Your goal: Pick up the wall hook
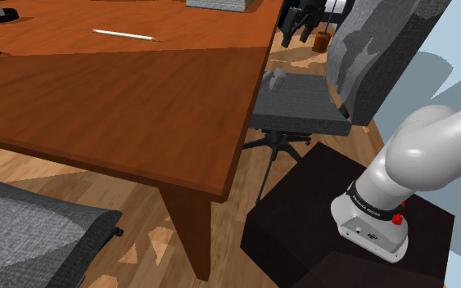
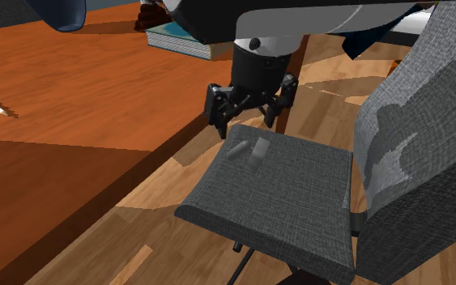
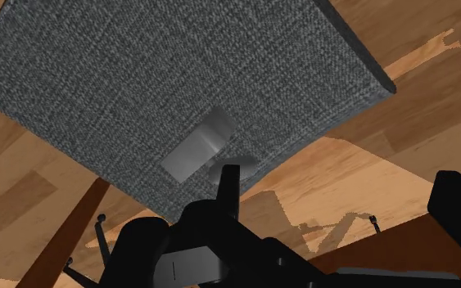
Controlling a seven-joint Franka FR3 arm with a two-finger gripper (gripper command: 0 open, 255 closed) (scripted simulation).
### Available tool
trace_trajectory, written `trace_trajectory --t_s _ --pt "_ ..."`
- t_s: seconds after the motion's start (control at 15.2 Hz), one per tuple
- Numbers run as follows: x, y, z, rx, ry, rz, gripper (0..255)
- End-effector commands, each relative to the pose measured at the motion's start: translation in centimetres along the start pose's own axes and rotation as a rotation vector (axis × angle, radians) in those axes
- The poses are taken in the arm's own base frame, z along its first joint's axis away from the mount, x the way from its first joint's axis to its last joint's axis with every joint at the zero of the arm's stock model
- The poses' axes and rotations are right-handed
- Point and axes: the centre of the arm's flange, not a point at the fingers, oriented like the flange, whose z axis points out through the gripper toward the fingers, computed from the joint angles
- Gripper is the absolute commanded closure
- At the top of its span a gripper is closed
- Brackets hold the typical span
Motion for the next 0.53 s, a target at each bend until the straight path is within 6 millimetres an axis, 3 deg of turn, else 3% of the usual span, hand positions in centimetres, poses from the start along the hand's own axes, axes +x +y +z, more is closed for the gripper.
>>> trace_trajectory --t_s 0.0,0.46 --pt "1.0 2.1 1.8 0.016 -0.005 -0.005 0" --pt "5.0 8.1 8.6 0.075 -0.028 -0.023 0"
